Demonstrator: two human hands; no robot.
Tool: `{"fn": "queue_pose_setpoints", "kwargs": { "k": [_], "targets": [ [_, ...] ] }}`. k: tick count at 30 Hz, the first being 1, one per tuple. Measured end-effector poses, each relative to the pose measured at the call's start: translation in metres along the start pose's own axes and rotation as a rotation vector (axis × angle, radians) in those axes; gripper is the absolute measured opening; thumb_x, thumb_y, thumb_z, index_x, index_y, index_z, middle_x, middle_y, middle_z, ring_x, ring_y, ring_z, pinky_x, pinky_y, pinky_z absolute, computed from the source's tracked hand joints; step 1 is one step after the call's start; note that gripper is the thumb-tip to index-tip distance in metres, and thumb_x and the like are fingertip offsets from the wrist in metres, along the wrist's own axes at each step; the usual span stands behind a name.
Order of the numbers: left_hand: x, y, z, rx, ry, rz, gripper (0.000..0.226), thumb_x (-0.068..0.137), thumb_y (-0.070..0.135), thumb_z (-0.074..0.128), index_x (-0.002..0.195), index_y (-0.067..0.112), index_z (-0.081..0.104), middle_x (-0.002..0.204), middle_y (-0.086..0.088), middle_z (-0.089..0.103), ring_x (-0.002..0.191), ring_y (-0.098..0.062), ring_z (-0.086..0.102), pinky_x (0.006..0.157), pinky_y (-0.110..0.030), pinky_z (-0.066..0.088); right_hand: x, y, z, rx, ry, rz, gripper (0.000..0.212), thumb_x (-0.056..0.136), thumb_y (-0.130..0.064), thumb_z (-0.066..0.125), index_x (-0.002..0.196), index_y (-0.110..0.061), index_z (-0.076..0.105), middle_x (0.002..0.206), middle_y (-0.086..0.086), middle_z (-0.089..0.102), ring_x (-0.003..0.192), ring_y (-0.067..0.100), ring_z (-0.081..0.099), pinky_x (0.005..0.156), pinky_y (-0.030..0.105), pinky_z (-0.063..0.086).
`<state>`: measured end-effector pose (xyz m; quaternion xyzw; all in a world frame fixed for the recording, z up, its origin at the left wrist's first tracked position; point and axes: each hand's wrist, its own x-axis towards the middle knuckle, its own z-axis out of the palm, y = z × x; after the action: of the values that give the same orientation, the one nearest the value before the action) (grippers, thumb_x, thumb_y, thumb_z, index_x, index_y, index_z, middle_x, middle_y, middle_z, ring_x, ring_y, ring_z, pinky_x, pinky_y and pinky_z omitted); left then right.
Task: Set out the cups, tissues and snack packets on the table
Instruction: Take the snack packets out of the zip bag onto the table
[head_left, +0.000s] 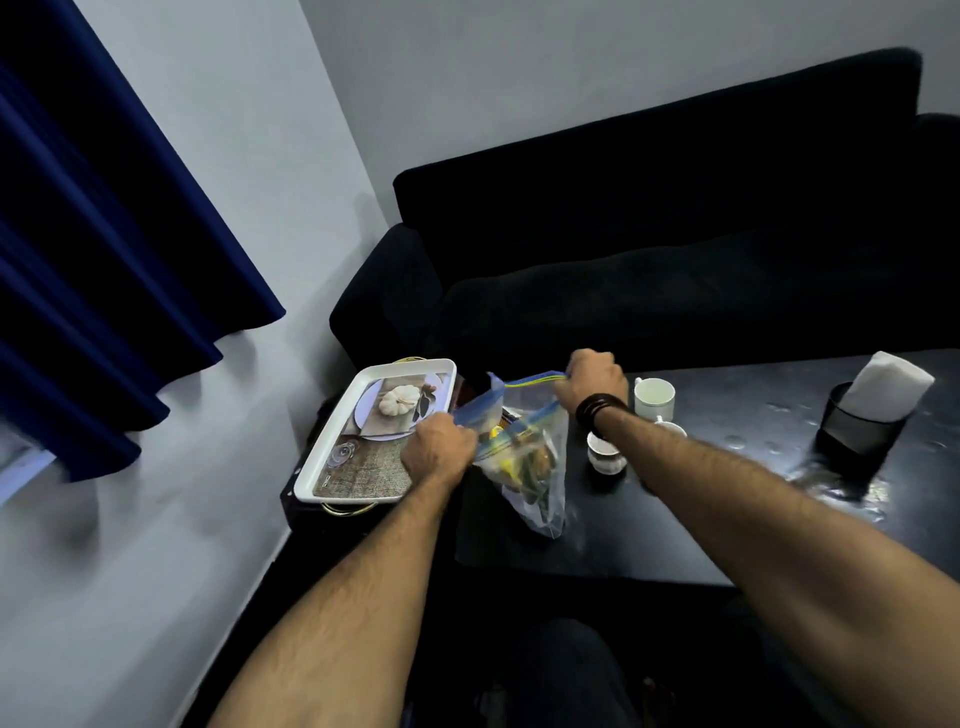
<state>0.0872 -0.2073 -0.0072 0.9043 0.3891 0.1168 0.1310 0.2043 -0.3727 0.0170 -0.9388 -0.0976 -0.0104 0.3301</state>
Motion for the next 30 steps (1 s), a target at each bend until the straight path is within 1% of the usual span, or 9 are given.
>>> {"fn": "queue_pose_setpoints", "kwargs": {
  "k": [4, 9, 12, 14, 16, 19, 23, 27, 30],
  "targets": [
    [0.006, -0.017, -0.002, -0.021, -0.017, -0.103, 0.027, 0.078, 0.039, 0.062, 0.093, 0.016, 0.065, 0.094, -0.007, 0.068, 0.076, -0.025, 0.057, 0.07, -0.032, 0.047, 0.002, 0.008, -0.002, -0.029, -0.061, 0.047, 0.028, 0.072, -0.024, 0.063, 0.098, -0.014, 0.07, 0.106, 0.014, 0.067, 0.099, 0.036, 0.066, 0.079, 0.034, 0.05],
    [0.003, -0.006, 0.001, 0.001, -0.12, 0.01, 0.043, 0.072, 0.037, 0.07, 0.109, 0.017, 0.061, 0.107, -0.006, 0.062, 0.095, -0.029, 0.062, 0.068, -0.033, 0.042, 0.0, -0.004, 0.007, 0.022, -0.11, -0.138, 0.016, 0.072, -0.031, 0.069, 0.086, -0.025, 0.067, 0.096, 0.004, 0.069, 0.092, 0.029, 0.067, 0.071, 0.03, 0.047],
    [0.004, 0.006, 0.004, -0.006, -0.07, 0.106, 0.036, 0.079, 0.043, 0.065, 0.106, 0.019, 0.062, 0.104, -0.008, 0.064, 0.095, -0.031, 0.063, 0.07, -0.033, 0.044, 0.0, -0.016, 0.013, -0.054, -0.082, -0.266, 0.025, 0.078, -0.049, 0.067, 0.08, -0.025, 0.067, 0.091, 0.004, 0.069, 0.086, 0.029, 0.067, 0.07, 0.033, 0.05],
    [0.004, 0.014, 0.004, 0.001, -0.004, 0.104, 0.038, 0.089, 0.05, 0.053, 0.098, 0.016, 0.067, 0.099, -0.011, 0.067, 0.084, -0.03, 0.062, 0.069, -0.033, 0.044, 0.001, -0.021, 0.016, -0.108, -0.023, -0.314, 0.026, 0.082, -0.046, 0.061, 0.081, -0.021, 0.068, 0.089, 0.007, 0.07, 0.083, 0.031, 0.067, 0.067, 0.034, 0.047],
    [0.007, 0.017, 0.001, 0.011, 0.059, 0.057, 0.041, 0.094, 0.047, 0.046, 0.093, 0.013, 0.068, 0.092, -0.011, 0.068, 0.073, -0.025, 0.054, 0.066, -0.031, 0.043, 0.005, -0.021, 0.012, -0.157, 0.041, -0.29, 0.023, 0.083, -0.036, 0.056, 0.084, -0.017, 0.069, 0.09, 0.01, 0.07, 0.084, 0.035, 0.067, 0.068, 0.035, 0.046],
    [0.014, 0.011, -0.007, -0.009, 0.104, -0.049, 0.034, 0.094, 0.039, 0.051, 0.095, 0.011, 0.069, 0.084, -0.007, 0.062, 0.072, -0.023, 0.051, 0.065, -0.03, 0.041, 0.015, -0.009, -0.002, -0.177, 0.082, -0.118, 0.024, 0.08, -0.028, 0.055, 0.092, -0.015, 0.071, 0.099, 0.012, 0.069, 0.092, 0.036, 0.067, 0.074, 0.036, 0.047],
    [0.018, 0.009, -0.015, -0.013, 0.097, -0.016, 0.034, 0.094, 0.038, 0.051, 0.099, 0.011, 0.07, 0.096, -0.013, 0.068, 0.077, -0.025, 0.052, 0.068, -0.031, 0.04, 0.016, -0.003, -0.007, -0.172, 0.052, -0.081, 0.025, 0.083, -0.031, 0.057, 0.096, -0.015, 0.071, 0.101, 0.012, 0.07, 0.095, 0.035, 0.067, 0.073, 0.034, 0.044],
    [0.012, 0.02, -0.013, -0.099, 0.025, 0.073, 0.037, 0.093, 0.047, 0.052, 0.085, 0.015, 0.068, 0.088, -0.008, 0.068, 0.075, -0.024, 0.056, 0.064, -0.027, 0.041, 0.005, -0.011, -0.005, -0.13, 0.124, -0.352, 0.023, 0.08, -0.015, 0.059, 0.103, -0.014, 0.062, 0.106, 0.008, 0.062, 0.101, 0.03, 0.058, 0.08, 0.036, 0.047],
    [0.009, 0.03, -0.013, -0.175, 0.01, 0.134, 0.037, 0.092, 0.048, 0.052, 0.071, 0.018, 0.06, 0.077, -0.005, 0.063, 0.073, -0.025, 0.057, 0.059, -0.025, 0.036, -0.002, -0.024, -0.002, -0.111, 0.164, -0.583, 0.017, 0.08, -0.008, 0.057, 0.092, -0.015, 0.066, 0.099, 0.004, 0.061, 0.095, 0.024, 0.056, 0.076, 0.033, 0.048]
  ]
}}
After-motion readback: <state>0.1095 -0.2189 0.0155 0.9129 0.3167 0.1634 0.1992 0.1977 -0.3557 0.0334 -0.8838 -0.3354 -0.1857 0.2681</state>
